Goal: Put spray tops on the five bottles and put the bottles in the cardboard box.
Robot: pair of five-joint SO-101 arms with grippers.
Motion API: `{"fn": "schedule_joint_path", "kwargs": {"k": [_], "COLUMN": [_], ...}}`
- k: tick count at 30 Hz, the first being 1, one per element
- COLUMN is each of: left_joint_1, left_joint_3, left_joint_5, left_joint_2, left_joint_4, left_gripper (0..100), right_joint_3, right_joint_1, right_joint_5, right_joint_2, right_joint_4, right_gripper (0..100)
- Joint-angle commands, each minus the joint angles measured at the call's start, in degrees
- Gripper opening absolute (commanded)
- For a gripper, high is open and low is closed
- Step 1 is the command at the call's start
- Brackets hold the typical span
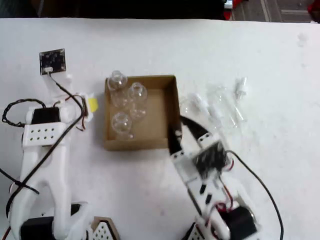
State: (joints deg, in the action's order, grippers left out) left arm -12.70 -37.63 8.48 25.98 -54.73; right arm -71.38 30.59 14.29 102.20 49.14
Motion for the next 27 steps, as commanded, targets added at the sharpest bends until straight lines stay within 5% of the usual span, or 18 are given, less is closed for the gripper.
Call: {"fn": "schedule_joint_path", "kwargs": {"k": [1,6,12,17,27], "left_joint_1": [-0.3,-0.6,-0.4,-0.4,-0.3], "left_joint_3": [0.4,0.4,0.4,0.4,0.3], "left_joint_5": [0.8,0.9,0.9,0.9,0.9], "left_joint_2": [0.6,0.6,0.2,0.2,0.1], "left_joint_4": [2.0,1.9,2.0,2.3,3.2], "left_gripper": [23,23,23,23,23], "right_joint_3": [10.8,31.3,61.2,74.5,102.4], "right_joint_1": [7.1,5.8,-8.7,-16.8,-27.9], "right_joint_5": [2.5,2.4,3.0,11.3,13.8], "right_joint_2": [-8.8,-34.6,-63.3,-88.4,-121.7], "right_joint_4": [0.8,4.4,17.5,23.2,31.4], "right_gripper": [7.1,7.1,7.1,7.1,7.7]}}
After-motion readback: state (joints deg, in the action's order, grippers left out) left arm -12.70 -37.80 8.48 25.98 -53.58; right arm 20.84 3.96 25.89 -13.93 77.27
